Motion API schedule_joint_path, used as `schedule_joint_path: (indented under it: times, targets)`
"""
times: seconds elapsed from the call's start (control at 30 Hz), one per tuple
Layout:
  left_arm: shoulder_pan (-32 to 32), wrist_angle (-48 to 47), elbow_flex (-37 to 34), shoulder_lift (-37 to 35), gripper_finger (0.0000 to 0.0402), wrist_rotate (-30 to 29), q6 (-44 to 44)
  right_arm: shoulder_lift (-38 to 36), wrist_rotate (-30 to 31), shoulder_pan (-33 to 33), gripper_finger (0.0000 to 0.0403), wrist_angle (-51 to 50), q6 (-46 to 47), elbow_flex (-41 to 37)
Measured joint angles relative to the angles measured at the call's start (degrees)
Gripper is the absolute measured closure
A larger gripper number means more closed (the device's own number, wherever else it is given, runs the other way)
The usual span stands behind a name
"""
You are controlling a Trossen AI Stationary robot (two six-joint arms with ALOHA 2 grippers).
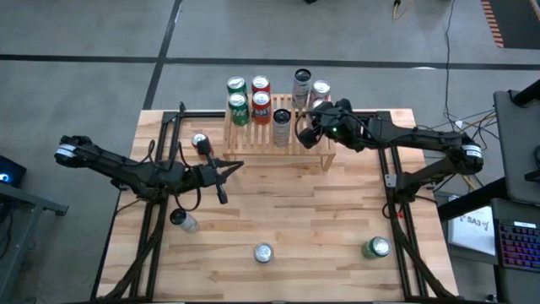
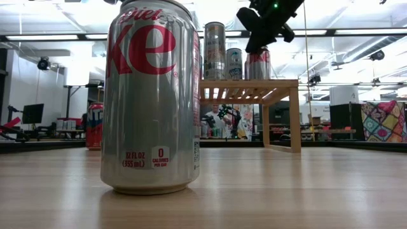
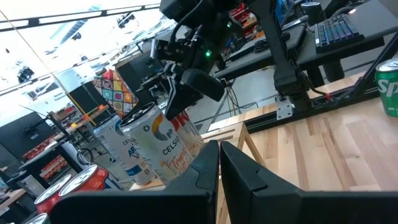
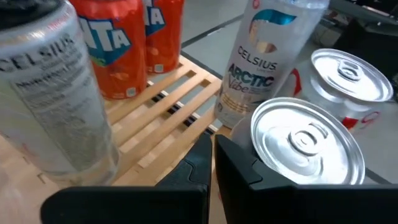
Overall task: Place canned beverage on shelf
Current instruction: Put the red silver soda can aligned with the other red silver soda can on the shelf
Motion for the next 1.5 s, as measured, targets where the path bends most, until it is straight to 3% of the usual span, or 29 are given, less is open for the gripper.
schedule_joint_path:
  times: [0.87, 1.13, 1.3, 1.5]
  targets:
    - [0.0, -1.6, 0.0, 0.0, 0.0401, 0.0, -0.9, -2.5, 0.4, 1.6, 0.0392, -0.3, -0.8, 0.0]
    - [0.0, -1.6, 0.0, 0.0, 0.0401, 0.0, -0.9, -4.5, -9.6, 2.9, 0.0392, -2.8, 5.4, 0.1]
    - [0.0, -1.6, 0.0, 0.0, 0.0401, 0.0, -0.9, -4.5, -9.2, 1.8, 0.0392, -11.2, 9.7, 0.1]
    - [0.0, -1.6, 0.0, 0.0, 0.0401, 0.0, -0.9, -4.5, -3.9, 0.5, 0.0392, -13.7, 11.3, 0.1]
